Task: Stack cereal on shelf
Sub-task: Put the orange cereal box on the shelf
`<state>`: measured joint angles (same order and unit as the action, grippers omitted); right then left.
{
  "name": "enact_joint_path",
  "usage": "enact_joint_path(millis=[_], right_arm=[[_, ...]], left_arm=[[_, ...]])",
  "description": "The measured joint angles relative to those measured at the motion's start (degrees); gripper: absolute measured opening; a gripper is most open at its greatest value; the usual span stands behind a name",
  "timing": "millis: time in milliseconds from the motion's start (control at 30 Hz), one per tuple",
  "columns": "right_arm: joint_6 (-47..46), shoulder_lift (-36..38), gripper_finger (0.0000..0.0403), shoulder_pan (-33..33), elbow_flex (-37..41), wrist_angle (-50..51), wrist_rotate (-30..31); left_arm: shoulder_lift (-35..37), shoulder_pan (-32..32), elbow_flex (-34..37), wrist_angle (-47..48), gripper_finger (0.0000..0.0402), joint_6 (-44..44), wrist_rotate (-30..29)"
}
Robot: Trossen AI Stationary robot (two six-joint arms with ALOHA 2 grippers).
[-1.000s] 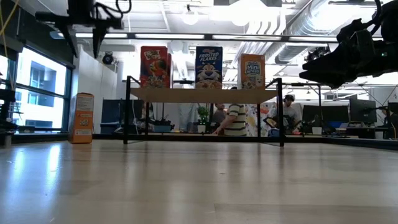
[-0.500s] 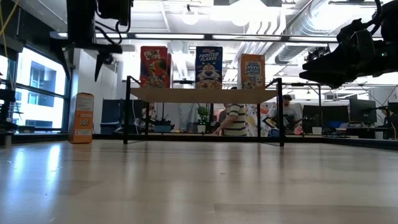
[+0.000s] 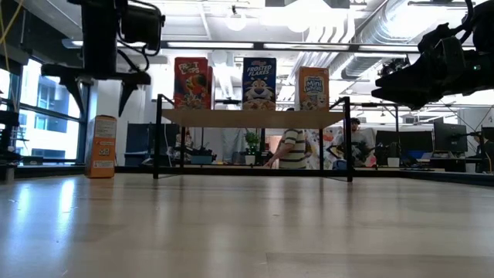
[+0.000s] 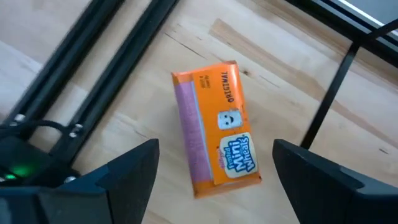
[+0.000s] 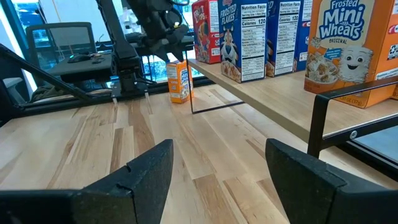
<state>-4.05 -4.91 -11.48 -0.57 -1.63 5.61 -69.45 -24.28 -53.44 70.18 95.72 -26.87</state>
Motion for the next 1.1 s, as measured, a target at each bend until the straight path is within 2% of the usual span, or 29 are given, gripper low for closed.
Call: enact_joint_path(millis=[233, 500, 1100], right_arm=[[0.0, 0.0, 0.0248, 0.01, 0.01, 0.01, 0.02], [0.0, 0.0, 0.0248, -0.01, -0.01, 0.02, 0.02], [0.0, 0.0, 0.0248, -0.01, 0.01, 0.01, 0.01]], left_arm=[[0.0, -1.74, 4.41, -6.92, 0.0305, -1.3, -0.01], [-0.02, -2.75, 7.32, -7.25, 0.0296, -1.27, 0.79], [0.04, -2.73, 7.77, -7.68, 0.0159, -3.32, 0.35]])
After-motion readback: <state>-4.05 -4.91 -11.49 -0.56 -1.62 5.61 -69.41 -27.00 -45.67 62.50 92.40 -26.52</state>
